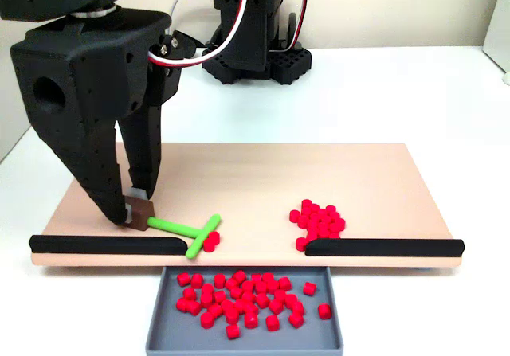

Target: Push granules from right to the grey container

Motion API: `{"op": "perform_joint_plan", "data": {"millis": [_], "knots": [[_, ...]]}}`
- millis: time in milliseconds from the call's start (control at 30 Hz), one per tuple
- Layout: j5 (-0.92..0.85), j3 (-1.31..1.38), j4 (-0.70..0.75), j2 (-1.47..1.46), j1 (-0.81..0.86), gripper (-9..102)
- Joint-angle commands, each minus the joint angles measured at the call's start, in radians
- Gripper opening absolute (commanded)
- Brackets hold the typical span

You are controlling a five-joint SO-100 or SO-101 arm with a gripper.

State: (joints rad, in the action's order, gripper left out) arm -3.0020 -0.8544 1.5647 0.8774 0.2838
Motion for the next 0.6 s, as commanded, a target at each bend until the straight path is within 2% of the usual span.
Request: {"op": "perform_joint_plan", "data": {"millis": [0, 567], "knots": [[0.029, 0.014, -0.003, 0.032, -0.006, 0], [0.167, 0.02, -0.003, 0.034, -0.051, 0]]}}
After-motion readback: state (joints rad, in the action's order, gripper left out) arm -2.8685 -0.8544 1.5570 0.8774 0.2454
